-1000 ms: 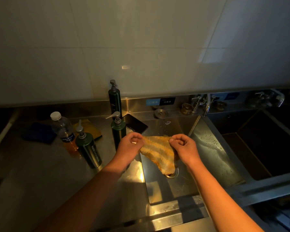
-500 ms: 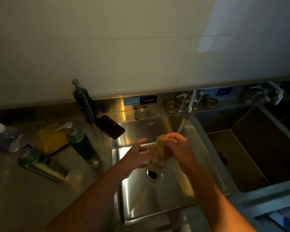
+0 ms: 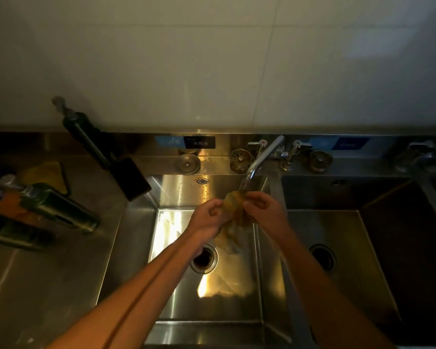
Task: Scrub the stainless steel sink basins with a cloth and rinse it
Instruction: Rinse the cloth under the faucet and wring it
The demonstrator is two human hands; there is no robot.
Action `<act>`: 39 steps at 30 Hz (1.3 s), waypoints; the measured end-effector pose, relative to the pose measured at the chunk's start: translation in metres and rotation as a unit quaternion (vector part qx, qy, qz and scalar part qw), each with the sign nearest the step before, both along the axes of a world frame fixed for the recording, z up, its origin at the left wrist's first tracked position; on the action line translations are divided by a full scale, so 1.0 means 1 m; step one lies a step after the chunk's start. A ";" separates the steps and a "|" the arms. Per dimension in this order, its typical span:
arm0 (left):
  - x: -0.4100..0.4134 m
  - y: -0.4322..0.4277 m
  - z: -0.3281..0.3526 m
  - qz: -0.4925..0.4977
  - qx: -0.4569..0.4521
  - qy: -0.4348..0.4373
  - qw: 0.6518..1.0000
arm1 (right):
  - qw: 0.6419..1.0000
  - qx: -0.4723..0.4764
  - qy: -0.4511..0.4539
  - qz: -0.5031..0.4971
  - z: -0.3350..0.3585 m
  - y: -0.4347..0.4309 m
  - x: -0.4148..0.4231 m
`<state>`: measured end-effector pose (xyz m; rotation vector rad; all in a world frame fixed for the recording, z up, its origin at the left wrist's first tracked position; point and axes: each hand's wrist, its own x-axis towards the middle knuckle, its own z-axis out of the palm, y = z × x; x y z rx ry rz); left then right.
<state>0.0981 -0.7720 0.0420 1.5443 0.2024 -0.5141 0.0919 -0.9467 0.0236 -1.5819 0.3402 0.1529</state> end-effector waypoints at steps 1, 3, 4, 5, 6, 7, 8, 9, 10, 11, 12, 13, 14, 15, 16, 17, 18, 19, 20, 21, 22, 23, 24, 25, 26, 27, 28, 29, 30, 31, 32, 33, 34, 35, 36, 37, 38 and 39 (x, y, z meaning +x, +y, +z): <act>0.001 -0.002 0.000 0.006 0.010 -0.006 1.000 | 1.000 -0.001 -0.003 0.004 -0.002 -0.002 0.001; 0.005 -0.007 0.000 0.018 0.033 -0.013 0.999 | 1.000 -0.004 -0.015 0.015 -0.004 -0.006 0.004; 0.008 -0.009 -0.002 0.022 0.047 -0.015 0.999 | 1.000 -0.006 -0.016 0.018 -0.006 -0.008 0.005; 0.011 -0.011 -0.004 0.027 0.061 -0.015 0.998 | 1.000 -0.009 -0.020 0.018 -0.008 -0.012 0.007; 0.014 -0.012 -0.005 0.029 0.072 -0.013 0.997 | 0.999 -0.020 -0.026 0.012 -0.012 -0.016 0.010; 0.018 -0.013 -0.008 0.030 0.076 -0.009 0.997 | 0.999 -0.033 -0.032 -0.001 -0.014 -0.021 0.013; 0.023 -0.014 -0.010 0.034 0.077 -0.002 0.996 | 0.998 -0.050 -0.035 -0.022 -0.016 -0.028 0.018; 0.027 -0.016 -0.013 0.041 0.077 0.008 0.996 | 0.996 -0.061 -0.034 -0.051 -0.018 -0.037 0.023; 0.031 -0.018 -0.015 0.051 0.073 0.019 0.996 | 0.994 -0.067 -0.032 -0.083 -0.018 -0.047 0.029; 0.035 -0.021 -0.017 0.058 0.065 0.029 0.996 | 0.991 -0.069 -0.030 -0.113 -0.018 -0.058 0.036; 0.038 -0.024 -0.018 0.063 0.056 0.040 0.996 | 0.988 -0.070 -0.031 -0.137 -0.019 -0.070 0.044; 0.040 -0.026 -0.021 0.063 0.050 0.050 0.996 | 0.985 -0.073 -0.033 -0.156 -0.019 -0.079 0.053; 0.041 -0.028 -0.023 0.058 0.050 0.055 0.996 | 0.981 -0.077 -0.035 -0.173 -0.020 -0.087 0.062; 0.042 -0.029 -0.025 0.051 0.048 0.056 0.996 | 0.978 -0.078 -0.040 -0.191 -0.021 -0.094 0.071; 0.043 -0.030 -0.027 0.044 0.044 0.056 0.997 | 0.974 -0.072 -0.041 -0.209 -0.022 -0.099 0.080; 0.043 -0.030 -0.028 0.038 0.039 0.056 0.997 | 0.971 -0.061 -0.043 -0.228 -0.022 -0.103 0.087; 0.043 -0.030 -0.029 0.036 0.033 0.056 0.997 | 0.967 -0.051 -0.044 -0.247 -0.022 -0.107 0.094; 0.044 -0.030 -0.030 0.035 0.029 0.056 0.997 | 0.963 -0.045 -0.047 -0.263 -0.021 -0.111 0.100; 0.045 -0.030 -0.030 0.035 0.027 0.057 0.997 | 0.960 -0.043 -0.053 -0.271 -0.020 -0.115 0.105; 0.046 -0.030 -0.030 0.035 0.028 0.058 0.997 | 0.960 -0.046 -0.058 -0.271 -0.020 -0.119 0.110; 0.048 -0.030 -0.029 0.035 0.031 0.058 0.997 | 0.960 -0.053 -0.062 -0.266 -0.020 -0.123 0.114; 0.049 -0.031 -0.028 0.037 0.032 0.058 0.997 | 0.962 -0.063 -0.067 -0.257 -0.019 -0.126 0.119; 0.050 -0.032 -0.027 0.040 0.030 0.057 0.997 | 0.963 -0.077 -0.069 -0.248 -0.018 -0.130 0.122; 0.052 -0.032 -0.027 0.043 0.028 0.057 0.997 | 0.964 -0.095 -0.069 -0.239 -0.018 -0.133 0.126; 0.053 -0.033 -0.027 0.045 0.029 0.056 0.997 | 0.964 -0.113 -0.070 -0.229 -0.017 -0.136 0.129; 0.054 -0.033 -0.026 0.044 0.033 0.054 0.997 | 0.965 -0.126 -0.071 -0.218 -0.017 -0.139 0.130; 0.056 -0.034 -0.026 0.043 0.037 0.052 0.997 | 0.966 -0.137 -0.072 -0.206 -0.018 -0.143 0.131; 0.056 -0.035 -0.025 0.046 0.036 0.052 0.997 | 0.967 -0.148 -0.072 -0.196 -0.019 -0.146 0.131; 0.057 -0.035 -0.025 0.051 0.032 0.052 0.997 | 0.967 -0.158 -0.069 -0.186 -0.019 -0.149 0.132; 0.056 -0.036 -0.025 0.056 0.030 0.052 0.997 | 0.967 -0.167 -0.067 -0.180 -0.019 -0.151 0.132; 0.056 -0.037 -0.025 0.056 0.030 0.051 0.997 | 0.966 -0.176 -0.067 -0.177 -0.020 -0.152 0.133; 0.054 -0.037 -0.024 0.055 0.031 0.052 0.997 | 0.964 -0.187 -0.068 -0.178 -0.020 -0.152 0.133; 0.053 -0.038 -0.024 0.054 0.030 0.054 0.997 | 0.962 -0.192 -0.068 -0.183 -0.020 -0.150 0.133; 0.051 -0.038 -0.024 0.054 0.029 0.056 0.997 | 0.961 -0.189 -0.066 -0.192 -0.021 -0.148 0.134; 0.049 -0.038 -0.023 0.055 0.028 0.057 0.996 | 0.961 -0.179 -0.065 -0.202 -0.021 -0.146 0.134; 0.047 -0.037 -0.023 0.055 0.026 0.057 0.996 | 0.961 -0.168 -0.063 -0.211 -0.022 -0.144 0.134; 0.046 -0.037 -0.022 0.056 0.025 0.057 0.997 | 0.961 -0.160 -0.062 -0.218 -0.021 -0.142 0.133; 0.045 -0.036 -0.022 0.057 0.024 0.057 0.996 | 0.961 -0.155 -0.060 -0.222 -0.021 -0.141 0.134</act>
